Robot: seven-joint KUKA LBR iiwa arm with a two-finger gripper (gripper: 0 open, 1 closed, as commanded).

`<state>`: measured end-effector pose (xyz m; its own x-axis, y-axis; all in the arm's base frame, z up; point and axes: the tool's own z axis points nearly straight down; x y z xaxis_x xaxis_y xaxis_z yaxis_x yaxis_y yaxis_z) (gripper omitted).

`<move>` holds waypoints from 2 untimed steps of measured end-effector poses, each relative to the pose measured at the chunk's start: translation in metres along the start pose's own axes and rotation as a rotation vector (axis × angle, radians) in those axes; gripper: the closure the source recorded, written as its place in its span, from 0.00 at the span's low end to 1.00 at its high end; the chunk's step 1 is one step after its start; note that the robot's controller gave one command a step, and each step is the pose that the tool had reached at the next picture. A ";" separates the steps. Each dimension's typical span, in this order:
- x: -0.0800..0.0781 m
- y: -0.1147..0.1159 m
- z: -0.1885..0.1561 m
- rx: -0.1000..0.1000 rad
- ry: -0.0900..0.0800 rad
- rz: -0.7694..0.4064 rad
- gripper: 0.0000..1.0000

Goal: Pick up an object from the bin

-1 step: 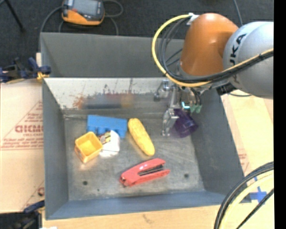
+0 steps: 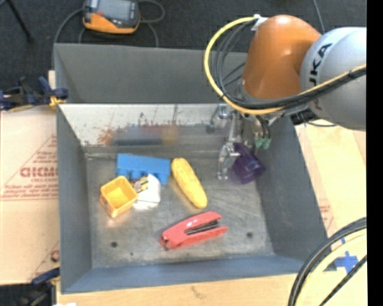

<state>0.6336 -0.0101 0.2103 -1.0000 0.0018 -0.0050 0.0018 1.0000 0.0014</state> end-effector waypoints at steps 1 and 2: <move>0.013 0.013 0.050 0.000 -0.004 0.078 0.00; 0.029 0.027 0.067 0.000 0.007 0.098 0.00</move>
Offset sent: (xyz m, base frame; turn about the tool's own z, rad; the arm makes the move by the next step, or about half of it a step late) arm -0.0365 0.0358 -0.0508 0.1015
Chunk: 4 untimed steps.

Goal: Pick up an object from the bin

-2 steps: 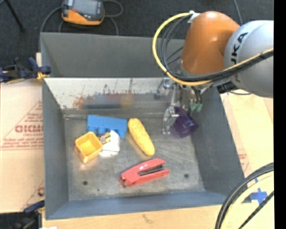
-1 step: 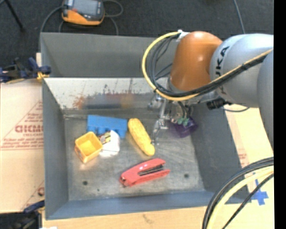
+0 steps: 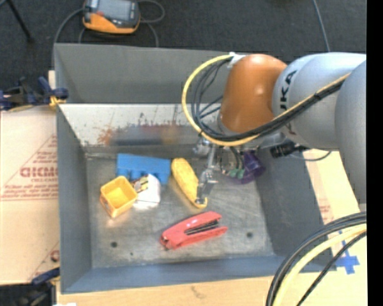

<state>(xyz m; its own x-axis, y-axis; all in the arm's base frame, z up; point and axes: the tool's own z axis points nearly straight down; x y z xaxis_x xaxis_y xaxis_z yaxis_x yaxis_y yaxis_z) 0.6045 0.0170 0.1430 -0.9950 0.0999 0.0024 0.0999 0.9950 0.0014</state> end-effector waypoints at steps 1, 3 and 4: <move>0.004 0.001 0.022 -0.001 -0.007 0.096 0.00; 0.006 -0.004 0.068 -0.001 -0.012 0.176 1.00; 0.006 -0.004 0.068 -0.001 -0.012 0.176 1.00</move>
Offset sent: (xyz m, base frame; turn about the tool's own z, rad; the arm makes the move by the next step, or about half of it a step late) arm -0.0070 -0.0036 -0.0730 0.3627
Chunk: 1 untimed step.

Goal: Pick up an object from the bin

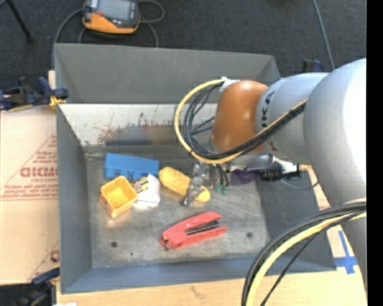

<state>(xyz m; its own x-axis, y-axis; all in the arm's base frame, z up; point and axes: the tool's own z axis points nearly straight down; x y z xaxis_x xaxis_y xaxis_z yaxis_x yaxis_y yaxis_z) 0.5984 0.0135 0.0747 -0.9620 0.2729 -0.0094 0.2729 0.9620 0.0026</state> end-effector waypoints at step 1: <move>0.000 0.000 -0.002 0.000 0.000 0.000 1.00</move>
Offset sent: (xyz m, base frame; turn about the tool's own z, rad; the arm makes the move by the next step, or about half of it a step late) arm -0.0001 0.0000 0.0186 0.0000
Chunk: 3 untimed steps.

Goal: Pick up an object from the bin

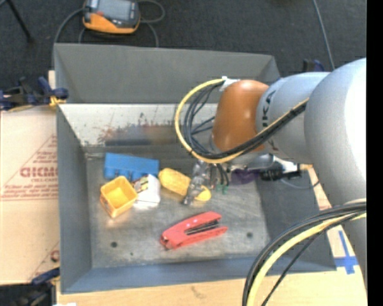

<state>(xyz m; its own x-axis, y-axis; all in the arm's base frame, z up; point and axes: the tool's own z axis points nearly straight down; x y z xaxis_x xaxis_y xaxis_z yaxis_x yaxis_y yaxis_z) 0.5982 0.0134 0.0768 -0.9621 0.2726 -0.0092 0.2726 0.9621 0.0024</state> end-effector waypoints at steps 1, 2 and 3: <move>0.000 0.000 -0.005 0.001 0.003 -0.001 1.00; 0.002 -0.001 -0.014 0.003 0.011 -0.001 1.00; 0.002 -0.001 -0.033 0.004 0.015 -0.002 1.00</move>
Offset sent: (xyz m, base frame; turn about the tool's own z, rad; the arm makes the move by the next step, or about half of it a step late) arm -0.0001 -0.0001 0.0595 0.0000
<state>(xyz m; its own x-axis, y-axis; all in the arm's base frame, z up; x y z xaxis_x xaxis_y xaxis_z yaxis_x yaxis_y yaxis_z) 0.5953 0.0133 0.1095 -0.9625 0.2710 0.0061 0.2710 0.9626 -0.0011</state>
